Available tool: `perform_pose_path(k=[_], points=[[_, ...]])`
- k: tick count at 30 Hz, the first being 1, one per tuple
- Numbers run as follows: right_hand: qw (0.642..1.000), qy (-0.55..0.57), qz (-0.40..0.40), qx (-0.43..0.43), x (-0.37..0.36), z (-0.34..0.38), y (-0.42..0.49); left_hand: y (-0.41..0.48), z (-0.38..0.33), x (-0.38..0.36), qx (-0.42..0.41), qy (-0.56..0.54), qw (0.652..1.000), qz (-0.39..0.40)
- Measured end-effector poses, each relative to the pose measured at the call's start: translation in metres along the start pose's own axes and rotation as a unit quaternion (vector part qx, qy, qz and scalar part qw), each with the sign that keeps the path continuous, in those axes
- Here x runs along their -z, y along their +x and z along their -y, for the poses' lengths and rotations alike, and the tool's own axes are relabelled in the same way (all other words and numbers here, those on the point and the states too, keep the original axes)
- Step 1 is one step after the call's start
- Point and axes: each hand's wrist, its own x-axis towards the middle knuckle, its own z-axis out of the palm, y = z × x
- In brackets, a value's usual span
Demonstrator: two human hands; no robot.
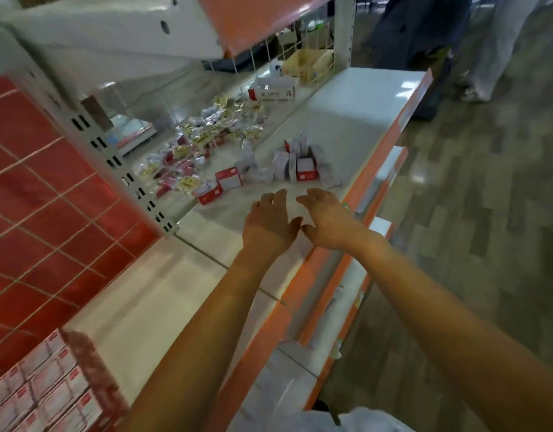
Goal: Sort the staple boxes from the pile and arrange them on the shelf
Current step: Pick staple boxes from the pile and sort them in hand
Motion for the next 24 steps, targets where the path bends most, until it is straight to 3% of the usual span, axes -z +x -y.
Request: perform_pose_path(k=[10, 14, 20, 24], points=[[0.993, 0.027, -0.088, -0.08, 0.025, -0.067, 0.072, 0.079, -0.022, -0.007, 0.015, 0.013, 0.996, -0.09], [0.992, 0.026, -0.045, -0.114, 0.032, -0.087, 0.096, 0.107, -0.044, -0.022, 0.042, -0.038, 0.995, -0.081], [0.998, -0.056, 0.034, -0.022, 0.026, -0.102, 0.122, 0.14, -0.063, -0.043, 0.173, 0.055, 0.98, -0.083], [0.996, -0.039, 0.071, 0.029, 0.032, -0.112, 0.129, 0.147, -0.065, -0.049, 0.199, 0.091, 0.973, -0.073]])
